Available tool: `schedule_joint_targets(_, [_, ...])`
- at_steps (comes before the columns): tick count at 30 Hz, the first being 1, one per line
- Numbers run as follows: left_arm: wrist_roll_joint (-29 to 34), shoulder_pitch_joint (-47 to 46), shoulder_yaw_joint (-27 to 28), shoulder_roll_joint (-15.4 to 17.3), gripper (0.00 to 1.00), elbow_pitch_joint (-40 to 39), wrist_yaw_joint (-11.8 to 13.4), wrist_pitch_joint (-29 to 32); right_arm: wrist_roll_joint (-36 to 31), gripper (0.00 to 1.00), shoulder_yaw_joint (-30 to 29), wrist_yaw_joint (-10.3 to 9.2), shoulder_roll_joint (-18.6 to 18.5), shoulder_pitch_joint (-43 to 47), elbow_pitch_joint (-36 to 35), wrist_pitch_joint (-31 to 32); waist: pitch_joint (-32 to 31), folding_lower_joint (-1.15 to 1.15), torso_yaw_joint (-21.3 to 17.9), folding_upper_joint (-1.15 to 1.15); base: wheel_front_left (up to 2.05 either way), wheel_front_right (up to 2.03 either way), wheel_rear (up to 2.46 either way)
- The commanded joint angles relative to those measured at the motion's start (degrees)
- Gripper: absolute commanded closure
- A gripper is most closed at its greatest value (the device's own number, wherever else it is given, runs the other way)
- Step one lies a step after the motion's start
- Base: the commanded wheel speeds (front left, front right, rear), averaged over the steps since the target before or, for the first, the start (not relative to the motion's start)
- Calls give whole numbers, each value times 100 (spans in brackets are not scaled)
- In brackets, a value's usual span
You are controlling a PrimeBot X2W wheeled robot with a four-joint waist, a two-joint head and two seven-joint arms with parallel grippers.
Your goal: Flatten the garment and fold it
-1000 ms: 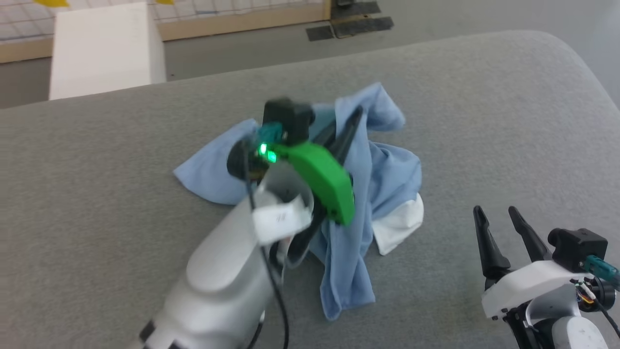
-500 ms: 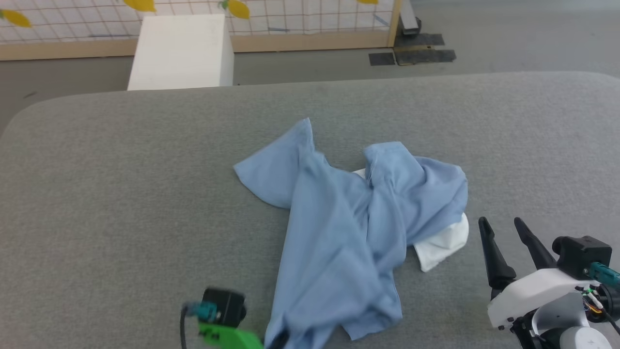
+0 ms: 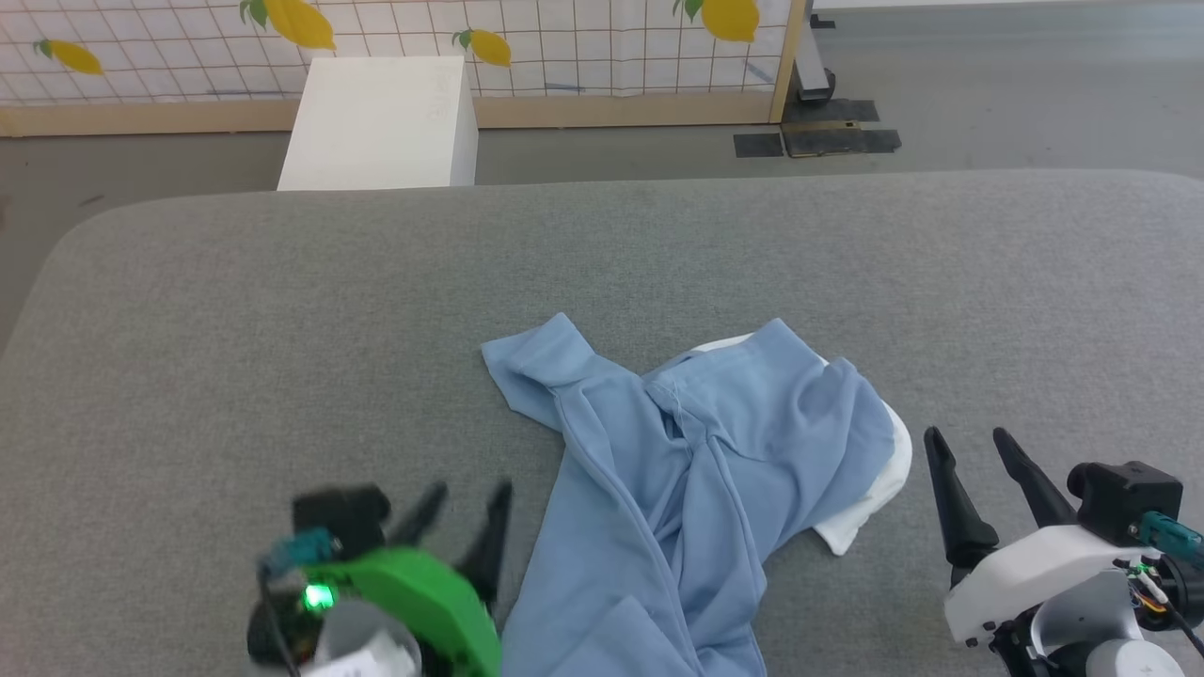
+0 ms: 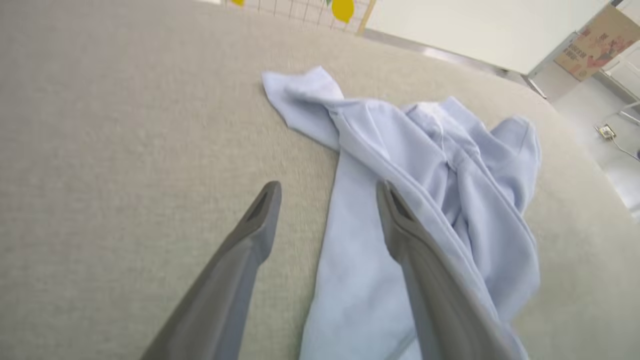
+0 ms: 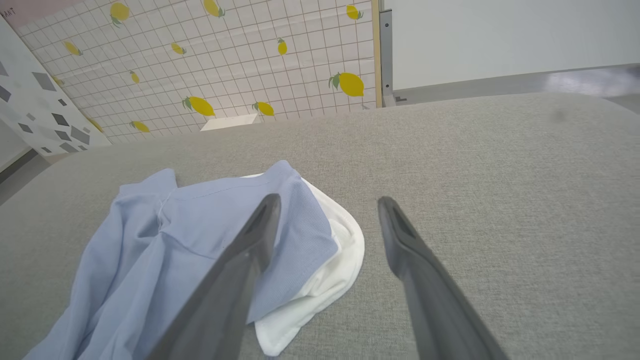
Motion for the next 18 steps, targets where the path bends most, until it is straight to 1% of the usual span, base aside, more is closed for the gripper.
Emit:
schedule_joint_targets(1, [116, -291, 130, -139, 0, 105, -10, -307, 9, 0, -17, -8, 4, 66, -30, 0, 10, 0, -26, 0, 0, 0, 0])
schedule_joint_targets(3, [213, -590, 206, -309, 0, 354, -23, -559, 21, 0, -15, -8, 4, 51, -42, -1, 41, 0, -64, 0, 0, 0, 0])
schedule_joint_targets(6, [141, -1113, 177, -569, 0, 940, -106, -433, 44, 0, 11, -8, 4, -3, -67, -8, 144, 0, -150, 0, 0, 0, 0])
schedule_joint_targets(12, [-167, -2131, 93, -935, 0, 2273, -261, 348, 96, 0, 78, -8, 4, -140, -42, -56, 372, 0, -426, 0, 0, 0, 0])
schedule_joint_targets(16, [-423, -2536, -9, -1018, 0, 3001, -355, 1100, 143, 0, 115, -8, 4, -193, 32, -114, 489, 0, -623, 0, 0, 0, 0])
schedule_joint_targets(18, [-544, -2675, 28, -1048, 0, 3217, -387, 1292, 139, 0, 130, -8, 4, -213, 69, -139, 536, 0, -712, 0, 0, 0, 0])
